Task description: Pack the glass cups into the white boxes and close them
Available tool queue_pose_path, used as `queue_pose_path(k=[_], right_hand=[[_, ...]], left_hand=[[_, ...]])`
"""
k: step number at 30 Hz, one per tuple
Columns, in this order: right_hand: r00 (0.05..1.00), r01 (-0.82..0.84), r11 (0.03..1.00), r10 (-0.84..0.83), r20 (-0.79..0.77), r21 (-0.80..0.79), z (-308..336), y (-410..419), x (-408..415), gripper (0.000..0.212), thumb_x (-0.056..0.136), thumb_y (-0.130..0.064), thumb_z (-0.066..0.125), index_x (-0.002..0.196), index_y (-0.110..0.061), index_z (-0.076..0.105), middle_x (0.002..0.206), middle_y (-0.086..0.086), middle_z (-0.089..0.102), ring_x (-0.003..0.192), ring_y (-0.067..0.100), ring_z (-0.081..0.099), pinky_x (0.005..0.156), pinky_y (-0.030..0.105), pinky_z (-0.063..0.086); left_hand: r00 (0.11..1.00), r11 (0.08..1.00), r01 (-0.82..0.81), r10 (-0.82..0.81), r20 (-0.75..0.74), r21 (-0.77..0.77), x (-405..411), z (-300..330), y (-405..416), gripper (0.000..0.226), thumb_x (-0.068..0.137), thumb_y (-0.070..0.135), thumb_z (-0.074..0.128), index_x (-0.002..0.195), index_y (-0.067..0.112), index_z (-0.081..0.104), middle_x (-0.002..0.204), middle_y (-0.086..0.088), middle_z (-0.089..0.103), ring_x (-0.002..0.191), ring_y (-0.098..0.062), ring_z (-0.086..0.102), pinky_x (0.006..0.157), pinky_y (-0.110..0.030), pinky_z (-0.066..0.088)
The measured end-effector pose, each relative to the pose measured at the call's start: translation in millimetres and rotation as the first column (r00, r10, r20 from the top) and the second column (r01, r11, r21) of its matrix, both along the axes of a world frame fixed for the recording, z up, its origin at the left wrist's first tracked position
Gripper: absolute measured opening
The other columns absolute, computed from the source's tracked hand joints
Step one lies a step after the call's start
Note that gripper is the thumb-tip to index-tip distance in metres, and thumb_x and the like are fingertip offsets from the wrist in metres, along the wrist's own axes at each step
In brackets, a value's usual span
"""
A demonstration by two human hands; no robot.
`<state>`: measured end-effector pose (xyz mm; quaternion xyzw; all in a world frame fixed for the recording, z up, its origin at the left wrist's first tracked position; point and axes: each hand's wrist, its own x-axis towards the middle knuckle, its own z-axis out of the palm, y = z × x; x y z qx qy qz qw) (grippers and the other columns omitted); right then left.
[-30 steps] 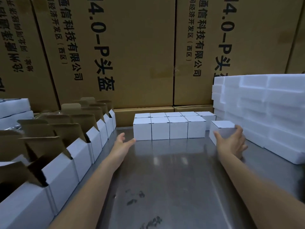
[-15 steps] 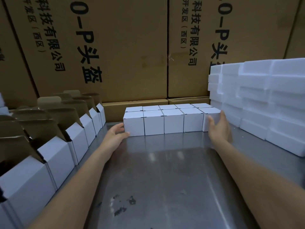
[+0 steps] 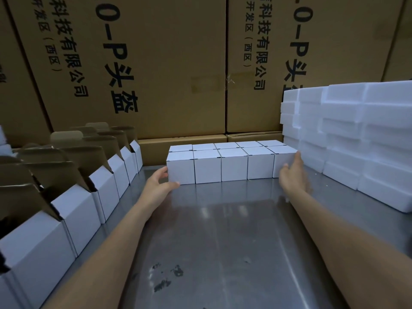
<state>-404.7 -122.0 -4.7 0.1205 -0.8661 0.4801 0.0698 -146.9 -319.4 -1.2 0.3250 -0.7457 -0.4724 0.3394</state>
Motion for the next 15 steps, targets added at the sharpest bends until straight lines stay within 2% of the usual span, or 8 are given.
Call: queue_pose_path(k=[3, 5, 7, 9, 11, 13, 15], right_hand=[[1.0, -0.004, 1.0, 0.004, 0.003, 0.008, 1.7, 0.9, 2.2, 0.055, 0.102, -0.027, 0.029, 0.152, -0.028, 0.007, 0.158, -0.001, 0.022, 0.134, 0.034, 0.038, 0.104, 0.048, 0.03], [1.0, 0.026, 1.0, -0.026, -0.006, -0.003, 3.4, 1.6, 6.3, 0.052, 0.102, -0.025, 0.029, 0.151, -0.023, 0.012, 0.152, 0.007, 0.035, 0.127, 0.037, 0.044, 0.098, 0.045, 0.035], [0.998, 0.058, 0.998, -0.058, -0.023, -0.003, 5.8, 4.3, 15.2, 0.044, 0.101, -0.021, 0.03, 0.145, -0.015, 0.024, 0.137, 0.017, 0.049, 0.117, 0.04, 0.051, 0.087, 0.042, 0.038], [0.999, 0.049, 0.998, -0.049, -0.008, 0.028, 7.6, 8.3, 28.3, 0.038, 0.099, -0.016, 0.032, 0.137, -0.011, 0.035, 0.13, 0.02, 0.054, 0.114, 0.04, 0.052, 0.087, 0.041, 0.039], [0.999, 0.019, 0.998, -0.02, 0.025, 0.055, 7.7, 13.5, 44.1, 0.041, 0.097, -0.011, 0.034, 0.138, -0.012, 0.037, 0.131, 0.019, 0.054, 0.115, 0.039, 0.052, 0.09, 0.041, 0.04], [0.999, -0.01, 0.998, 0.008, 0.037, 0.058, 7.6, 19.3, 63.0, 0.044, 0.095, -0.01, 0.035, 0.139, -0.014, 0.038, 0.13, 0.018, 0.054, 0.116, 0.037, 0.052, 0.089, 0.039, 0.04], [0.998, -0.05, 0.997, 0.047, 0.041, 0.066, 7.1, 25.6, 84.5, 0.041, 0.094, -0.01, 0.036, 0.135, -0.015, 0.042, 0.129, 0.016, 0.056, 0.115, 0.035, 0.053, 0.087, 0.037, 0.04]], left_hand=[[1.0, 1.0, -0.001, 0.001, -0.009, -0.003, -1.5, -0.3, 2.1, 0.065, 0.087, 0.012, 0.065, 0.145, 0.019, 0.036, 0.138, -0.004, 0.046, 0.108, -0.014, 0.049, 0.089, -0.029, 0.042], [1.0, 1.0, 0.002, -0.002, -0.016, -0.004, -2.1, 0.1, 4.6, 0.068, 0.087, 0.01, 0.065, 0.147, 0.017, 0.033, 0.139, -0.004, 0.047, 0.105, -0.013, 0.051, 0.088, -0.028, 0.043], [0.999, 1.0, -0.02, 0.021, -0.029, 0.004, -1.2, 0.4, 8.0, 0.071, 0.088, 0.011, 0.065, 0.149, 0.015, 0.028, 0.139, -0.004, 0.047, 0.109, -0.015, 0.052, 0.089, -0.029, 0.042], [0.997, 0.998, -0.067, 0.067, -0.048, -0.004, 2.2, -0.3, 13.9, 0.068, 0.088, 0.012, 0.065, 0.147, 0.014, 0.032, 0.137, -0.004, 0.05, 0.115, -0.019, 0.053, 0.091, -0.031, 0.043], [0.99, 0.994, -0.108, 0.107, -0.09, -0.005, 8.1, -1.5, 24.0, 0.054, 0.088, 0.011, 0.064, 0.138, 0.013, 0.044, 0.129, -0.004, 0.056, 0.111, -0.018, 0.055, 0.09, -0.03, 0.044], [0.987, 0.993, -0.112, 0.106, -0.123, -0.043, 16.4, -4.6, 39.1, 0.034, 0.088, 0.007, 0.062, 0.121, 0.015, 0.058, 0.115, -0.001, 0.063, 0.107, -0.018, 0.058, 0.087, -0.025, 0.043], [0.988, 0.99, -0.106, 0.095, -0.122, -0.094, 26.1, -7.4, 61.2, 0.021, 0.088, 0.005, 0.06, 0.101, 0.021, 0.065, 0.099, 0.004, 0.065, 0.102, -0.016, 0.061, 0.082, -0.02, 0.042]])
